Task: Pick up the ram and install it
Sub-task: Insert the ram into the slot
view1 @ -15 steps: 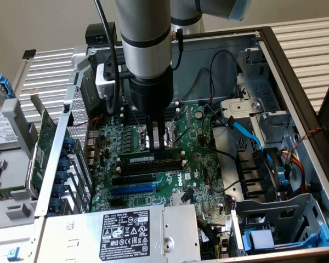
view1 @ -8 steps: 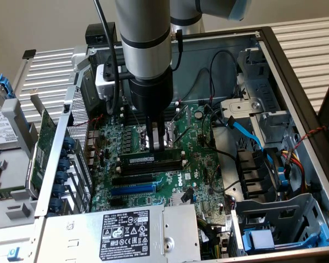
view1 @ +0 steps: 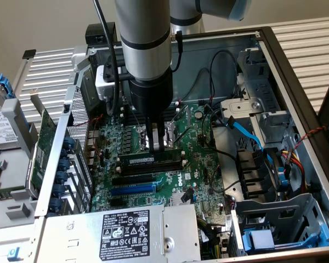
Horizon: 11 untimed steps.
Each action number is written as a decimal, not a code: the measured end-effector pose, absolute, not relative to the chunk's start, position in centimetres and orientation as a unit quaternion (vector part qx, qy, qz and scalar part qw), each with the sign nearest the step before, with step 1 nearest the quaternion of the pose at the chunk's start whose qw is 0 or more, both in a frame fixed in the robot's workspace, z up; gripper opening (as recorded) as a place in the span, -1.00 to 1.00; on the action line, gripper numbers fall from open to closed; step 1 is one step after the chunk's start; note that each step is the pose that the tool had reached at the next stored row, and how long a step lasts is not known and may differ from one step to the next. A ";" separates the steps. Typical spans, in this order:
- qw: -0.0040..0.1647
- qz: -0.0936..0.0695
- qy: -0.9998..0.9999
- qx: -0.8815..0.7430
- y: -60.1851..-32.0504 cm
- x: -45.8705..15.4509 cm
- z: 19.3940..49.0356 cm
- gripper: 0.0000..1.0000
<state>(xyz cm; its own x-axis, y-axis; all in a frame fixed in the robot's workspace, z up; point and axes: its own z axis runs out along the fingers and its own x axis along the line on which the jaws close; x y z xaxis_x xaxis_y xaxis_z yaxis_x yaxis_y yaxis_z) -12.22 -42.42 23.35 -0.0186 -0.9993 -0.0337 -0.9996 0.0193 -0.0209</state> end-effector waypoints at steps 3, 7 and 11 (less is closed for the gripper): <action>0.019 0.004 0.713 -0.701 -42.4 -12.2 23.3 -0.73; 0.019 0.004 0.712 -0.702 -42.4 -12.2 23.3 -0.73; 0.019 0.004 0.712 -0.702 -42.4 -12.2 23.2 -0.73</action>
<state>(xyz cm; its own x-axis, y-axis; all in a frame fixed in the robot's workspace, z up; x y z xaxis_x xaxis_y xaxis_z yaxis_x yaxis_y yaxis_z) -12.22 -42.39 23.18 -0.0144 -0.9993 -0.0337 -0.9997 0.0151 -0.0209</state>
